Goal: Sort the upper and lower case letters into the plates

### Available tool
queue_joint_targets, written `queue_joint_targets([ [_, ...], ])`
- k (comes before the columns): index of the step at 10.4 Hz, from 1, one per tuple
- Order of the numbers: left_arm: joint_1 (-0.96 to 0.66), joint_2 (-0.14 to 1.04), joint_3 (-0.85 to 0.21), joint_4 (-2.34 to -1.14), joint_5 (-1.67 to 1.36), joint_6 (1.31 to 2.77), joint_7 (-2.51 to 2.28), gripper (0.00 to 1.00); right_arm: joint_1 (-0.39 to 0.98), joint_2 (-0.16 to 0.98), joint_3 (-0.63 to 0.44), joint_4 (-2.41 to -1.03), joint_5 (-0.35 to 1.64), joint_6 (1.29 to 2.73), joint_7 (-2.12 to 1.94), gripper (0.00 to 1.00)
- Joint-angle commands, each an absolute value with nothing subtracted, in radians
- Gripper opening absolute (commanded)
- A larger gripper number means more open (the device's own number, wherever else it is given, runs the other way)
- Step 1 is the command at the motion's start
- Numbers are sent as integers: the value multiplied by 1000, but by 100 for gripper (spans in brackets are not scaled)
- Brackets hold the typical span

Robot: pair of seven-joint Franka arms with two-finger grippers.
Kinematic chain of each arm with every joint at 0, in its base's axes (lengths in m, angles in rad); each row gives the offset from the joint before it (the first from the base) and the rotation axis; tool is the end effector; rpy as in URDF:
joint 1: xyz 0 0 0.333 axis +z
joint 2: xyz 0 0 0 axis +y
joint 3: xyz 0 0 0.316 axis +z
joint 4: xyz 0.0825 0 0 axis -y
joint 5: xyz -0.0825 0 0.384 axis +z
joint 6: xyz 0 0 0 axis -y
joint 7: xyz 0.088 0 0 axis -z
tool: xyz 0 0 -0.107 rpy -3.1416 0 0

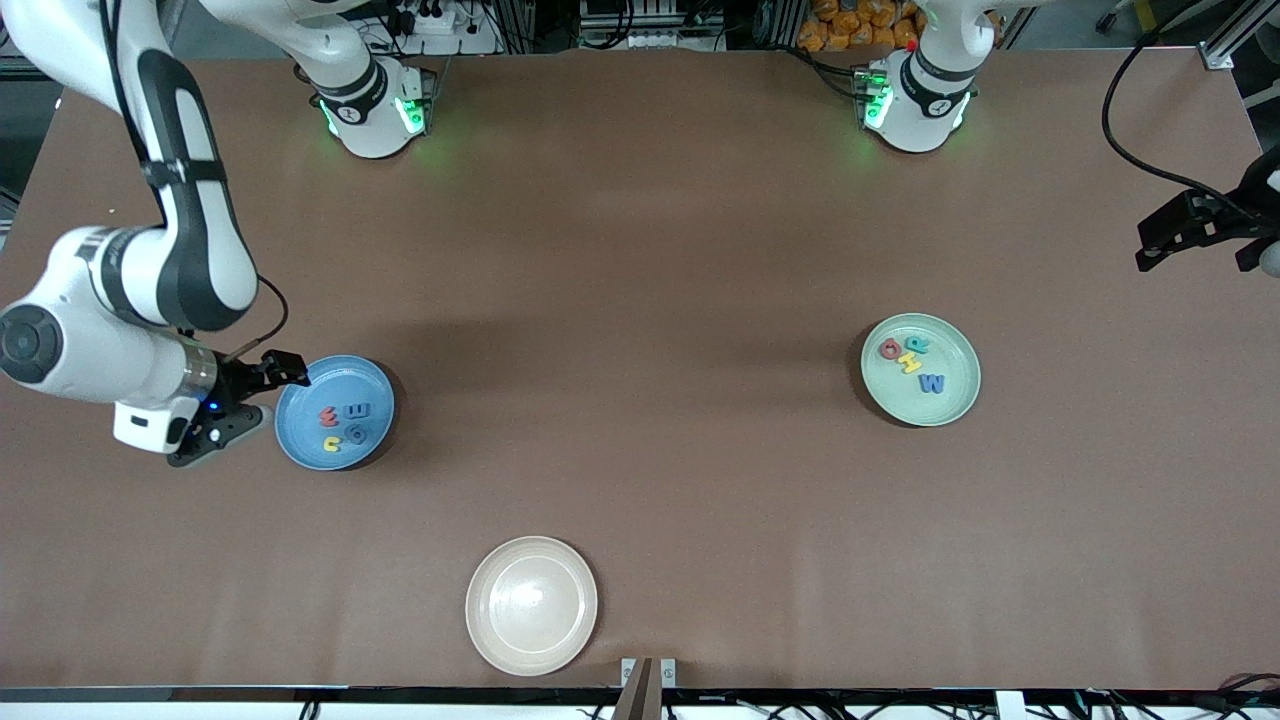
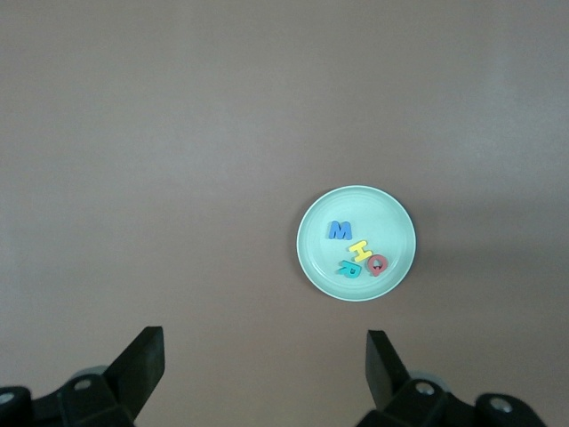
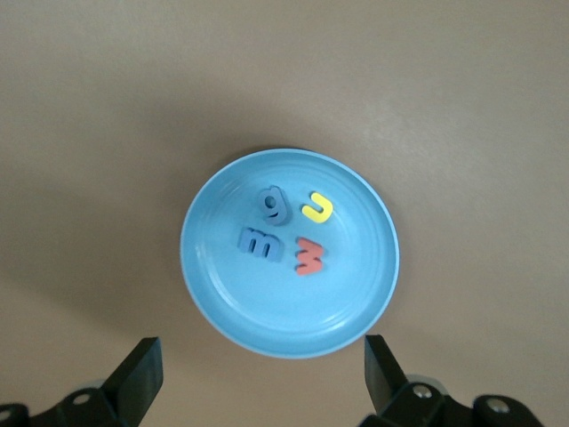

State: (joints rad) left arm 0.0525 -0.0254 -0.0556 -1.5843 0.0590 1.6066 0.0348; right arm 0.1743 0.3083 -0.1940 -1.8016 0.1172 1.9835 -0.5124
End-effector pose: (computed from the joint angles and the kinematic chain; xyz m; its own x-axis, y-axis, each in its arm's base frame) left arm 0.5505 0.0040 0.6355 0.9982 -0.0400 0.0454 -0.0371 -0.9974 -0.0620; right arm 0.6203 0.0028 0.3687 0.8978 0.4322 -0.0839 0.4245 -0.9003 -0.0958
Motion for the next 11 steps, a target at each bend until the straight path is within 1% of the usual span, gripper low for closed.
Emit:
queue_joint_targets([
  [1,49,-43,-55,-1598,35,1605,18,100,132,117,-138,-1890,71,1939,-426,100],
  [3,46,-41,-58,-1597,35,1605,18,100,115,23,-141,-1873,66,1895,-425,100],
  [8,49,-40,-69,-1592,40,1603,15,100,89,-5,-144,-1616,6,1616,-336,100],
  [10,49,-38,-69,-1591,40,1605,15,100,34,-17,-109,-1594,0,1589,-333,100],
  [11,49,-38,-69,-1591,40,1605,15,100,32,-23,-103,-1591,-12,1586,-304,100],
])
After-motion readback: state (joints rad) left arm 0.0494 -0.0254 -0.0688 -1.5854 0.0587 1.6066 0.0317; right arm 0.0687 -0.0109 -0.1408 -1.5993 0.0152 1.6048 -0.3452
